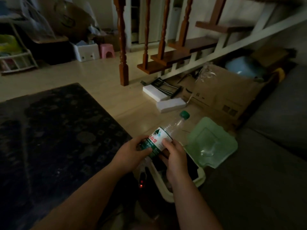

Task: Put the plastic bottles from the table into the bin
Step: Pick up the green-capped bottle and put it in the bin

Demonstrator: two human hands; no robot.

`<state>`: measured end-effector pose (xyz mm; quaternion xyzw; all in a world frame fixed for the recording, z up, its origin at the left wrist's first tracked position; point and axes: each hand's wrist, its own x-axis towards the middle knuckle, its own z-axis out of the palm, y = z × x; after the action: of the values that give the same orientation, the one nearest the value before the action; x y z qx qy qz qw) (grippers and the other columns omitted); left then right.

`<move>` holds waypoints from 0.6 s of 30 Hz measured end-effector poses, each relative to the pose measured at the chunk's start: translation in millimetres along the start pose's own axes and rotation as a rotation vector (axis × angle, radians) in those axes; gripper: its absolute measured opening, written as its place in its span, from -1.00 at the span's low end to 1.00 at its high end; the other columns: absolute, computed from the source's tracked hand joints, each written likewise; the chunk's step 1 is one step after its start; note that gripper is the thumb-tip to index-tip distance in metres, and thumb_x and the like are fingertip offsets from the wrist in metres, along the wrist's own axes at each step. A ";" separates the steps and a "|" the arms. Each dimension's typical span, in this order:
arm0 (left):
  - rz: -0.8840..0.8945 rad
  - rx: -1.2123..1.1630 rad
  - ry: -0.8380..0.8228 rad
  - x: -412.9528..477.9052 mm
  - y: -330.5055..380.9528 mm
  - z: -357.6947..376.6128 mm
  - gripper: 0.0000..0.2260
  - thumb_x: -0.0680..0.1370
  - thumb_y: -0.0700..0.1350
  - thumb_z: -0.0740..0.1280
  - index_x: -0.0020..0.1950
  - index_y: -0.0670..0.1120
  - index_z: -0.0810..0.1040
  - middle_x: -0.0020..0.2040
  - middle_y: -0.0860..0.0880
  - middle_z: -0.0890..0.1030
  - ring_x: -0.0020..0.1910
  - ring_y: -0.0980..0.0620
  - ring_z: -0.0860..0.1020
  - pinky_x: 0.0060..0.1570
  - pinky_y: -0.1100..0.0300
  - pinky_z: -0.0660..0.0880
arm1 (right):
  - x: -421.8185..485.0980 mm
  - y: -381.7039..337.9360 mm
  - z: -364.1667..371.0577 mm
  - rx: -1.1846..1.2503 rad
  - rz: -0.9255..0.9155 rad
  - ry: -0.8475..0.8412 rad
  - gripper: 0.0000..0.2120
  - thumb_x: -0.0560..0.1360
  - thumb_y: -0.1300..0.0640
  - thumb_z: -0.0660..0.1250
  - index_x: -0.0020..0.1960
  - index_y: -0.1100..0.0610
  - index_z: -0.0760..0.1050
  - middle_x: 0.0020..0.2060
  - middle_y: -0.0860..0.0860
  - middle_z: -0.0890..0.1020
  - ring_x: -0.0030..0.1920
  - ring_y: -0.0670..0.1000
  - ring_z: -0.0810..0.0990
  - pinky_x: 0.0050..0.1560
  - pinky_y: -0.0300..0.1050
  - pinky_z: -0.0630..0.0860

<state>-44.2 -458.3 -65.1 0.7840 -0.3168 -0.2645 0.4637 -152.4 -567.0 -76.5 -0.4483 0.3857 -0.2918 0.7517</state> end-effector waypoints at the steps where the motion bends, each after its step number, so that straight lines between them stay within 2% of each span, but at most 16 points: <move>1: 0.002 0.030 -0.035 6.3 -1.4 10.4 -0.62 0.45 -0.07 0.45 0.24 0.18 0.52 0.11 0.11 0.62 0.07 0.11 0.60 0.20 0.08 0.50 | 4.7 0.0 -11.7 -0.020 -0.005 -0.004 -0.74 0.52 0.21 0.36 0.20 0.11 0.57 0.04 0.10 0.70 0.01 0.06 0.70 -0.09 -0.06 0.61; 3: 0.014 0.109 -0.099 17.4 -4.0 29.5 -0.57 0.45 -0.08 0.45 0.30 0.13 0.48 0.15 0.11 0.60 0.13 0.12 0.56 0.21 0.21 0.44 | 13.5 0.9 -32.2 -0.061 -0.023 -0.005 -0.76 0.51 0.25 0.35 0.16 0.07 0.58 0.01 0.04 0.72 0.00 0.02 0.70 -0.09 -0.10 0.60; 6: 0.028 0.159 -0.158 33.4 -3.4 55.9 -0.54 0.47 -0.15 0.43 0.35 0.05 0.44 0.12 0.13 0.53 0.01 0.17 0.48 -0.12 0.54 0.32 | 30.2 5.4 -57.5 -0.093 -0.037 0.033 -0.70 0.47 0.30 0.41 0.14 0.03 0.58 0.04 0.02 0.71 0.03 0.03 0.70 -0.02 -0.05 0.62; 8: 0.032 0.176 -0.191 43.9 -3.6 71.1 -0.54 0.47 -0.19 0.41 0.35 0.04 0.43 0.11 0.14 0.51 -0.05 0.17 0.48 -0.21 0.58 0.31 | 42.0 9.7 -70.8 -0.128 -0.036 0.076 -0.64 0.42 0.28 0.46 0.15 0.00 0.56 0.09 0.03 0.69 0.07 0.04 0.68 0.05 0.01 0.61; 9: 0.024 0.162 -0.208 49.0 -4.6 78.2 -0.54 0.47 -0.20 0.40 0.35 0.04 0.43 0.13 0.13 0.53 -0.06 0.17 0.50 -0.16 0.57 0.35 | 47.2 11.2 -76.8 -0.149 -0.032 0.100 -0.61 0.40 0.27 0.48 0.17 -0.01 0.56 0.11 0.03 0.68 0.08 0.04 0.68 0.05 0.02 0.61; 11: -0.017 0.118 -0.248 56.8 -7.5 90.6 -0.54 0.48 -0.22 0.37 0.35 0.03 0.44 0.20 0.08 0.58 0.02 0.13 0.57 0.08 0.30 0.50 | 53.9 11.4 -86.5 -0.189 -0.026 0.142 -0.56 0.37 0.25 0.50 0.21 -0.02 0.54 0.10 0.00 0.67 0.07 0.04 0.67 -0.04 -0.04 0.62; 13: -0.043 0.079 -0.280 61.1 -13.4 99.7 -0.55 0.44 -0.15 0.35 0.32 0.09 0.46 0.21 0.08 0.60 0.09 0.12 0.59 0.20 0.09 0.51 | 57.9 12.0 -93.6 -0.235 -0.026 0.158 -0.55 0.37 0.25 0.51 0.21 -0.01 0.53 0.07 -0.05 0.66 0.06 0.03 0.66 -0.11 -0.10 0.61; 16: -0.041 0.067 -0.320 72.7 -40.7 113.2 -0.46 0.29 0.05 0.30 0.28 0.24 0.43 0.19 0.14 0.62 0.14 0.15 0.59 0.23 0.00 0.50 | 62.1 15.7 -100.3 -0.300 -0.027 0.144 -0.58 0.37 0.25 0.51 0.19 0.01 0.54 0.08 -0.03 0.66 0.05 0.00 0.67 -0.01 -0.09 0.60; 18: -0.040 0.101 -0.332 76.1 -51.3 116.0 -0.42 0.28 0.09 0.29 0.32 0.29 0.37 0.23 0.13 0.59 0.20 0.14 0.56 0.26 0.01 0.47 | 63.7 19.1 -102.3 -0.365 -0.019 0.145 -0.57 0.39 0.23 0.50 0.22 0.03 0.52 0.13 -0.03 0.65 0.07 -0.02 0.64 -0.06 -0.19 0.56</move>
<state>-63.3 -560.8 -170.1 0.7579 -0.3863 -0.3835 0.3595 -202.8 -654.7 -144.7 -0.5585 0.4812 -0.2555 0.6254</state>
